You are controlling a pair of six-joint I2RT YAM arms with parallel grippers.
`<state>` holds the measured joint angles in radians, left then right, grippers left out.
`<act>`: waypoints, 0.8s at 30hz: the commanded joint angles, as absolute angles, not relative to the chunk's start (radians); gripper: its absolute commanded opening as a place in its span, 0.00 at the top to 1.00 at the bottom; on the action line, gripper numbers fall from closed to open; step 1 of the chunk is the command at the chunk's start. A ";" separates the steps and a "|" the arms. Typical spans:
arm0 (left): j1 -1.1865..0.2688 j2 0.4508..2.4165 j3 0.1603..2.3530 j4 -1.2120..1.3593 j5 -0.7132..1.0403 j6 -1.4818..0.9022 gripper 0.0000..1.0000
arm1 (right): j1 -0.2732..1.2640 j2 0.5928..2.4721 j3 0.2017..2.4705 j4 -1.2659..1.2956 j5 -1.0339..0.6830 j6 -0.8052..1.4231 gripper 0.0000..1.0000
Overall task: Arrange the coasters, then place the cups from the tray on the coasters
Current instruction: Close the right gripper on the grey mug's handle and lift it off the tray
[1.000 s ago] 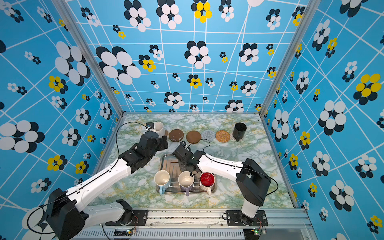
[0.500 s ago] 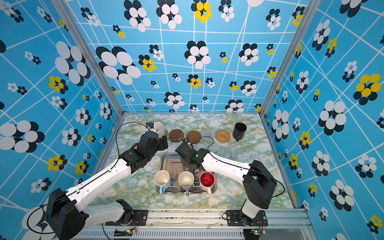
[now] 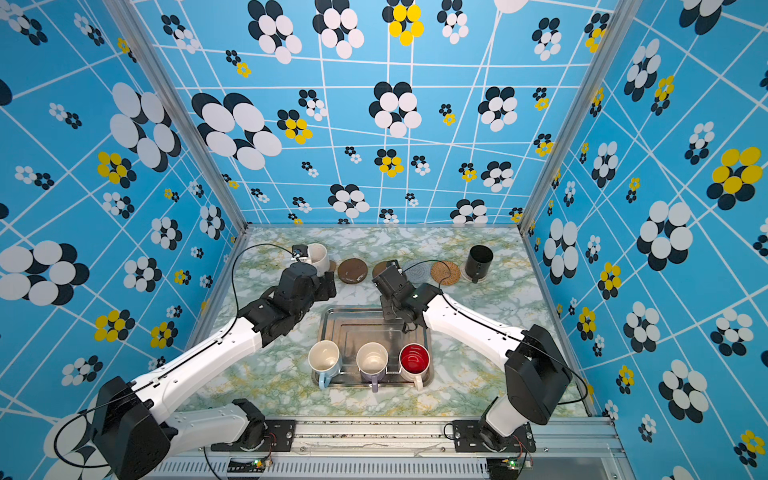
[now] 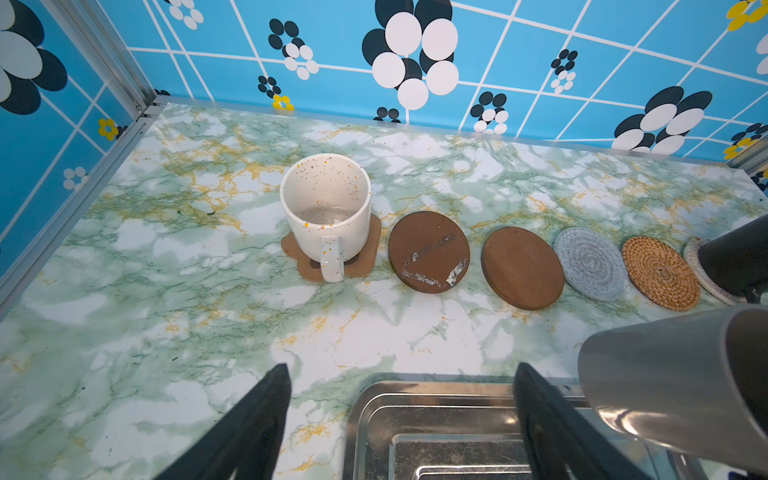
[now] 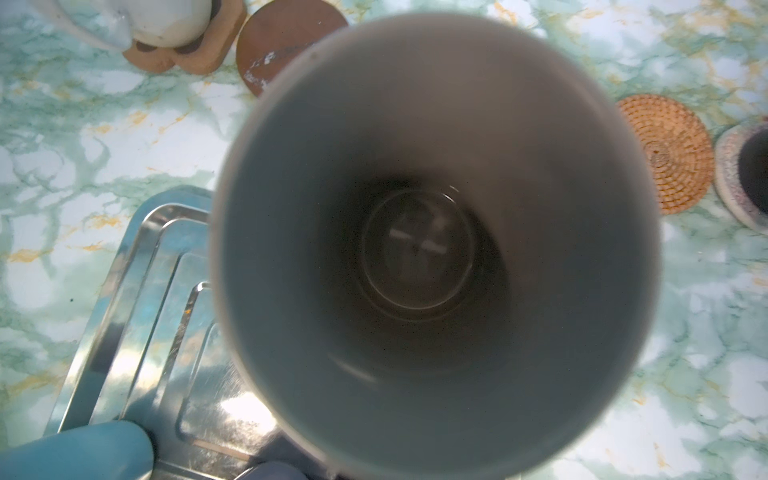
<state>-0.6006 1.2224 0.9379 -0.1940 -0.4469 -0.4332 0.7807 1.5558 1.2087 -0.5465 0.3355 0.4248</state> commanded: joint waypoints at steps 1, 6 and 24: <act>-0.596 1.218 0.934 -0.184 -0.462 -0.418 0.15 | 0.732 1.492 1.237 -0.518 0.380 0.389 1.00; -0.597 1.219 0.934 -0.184 -0.462 -0.419 0.15 | 0.638 1.482 1.237 -0.496 0.336 0.367 1.00; -0.596 1.223 0.937 -0.184 -0.456 -0.420 0.15 | 0.374 1.635 1.352 -0.476 0.272 0.286 1.00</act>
<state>-0.6006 1.2224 0.9375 -0.1936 -0.4461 -0.4332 0.3950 1.6238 1.2881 -0.5434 0.2703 0.3168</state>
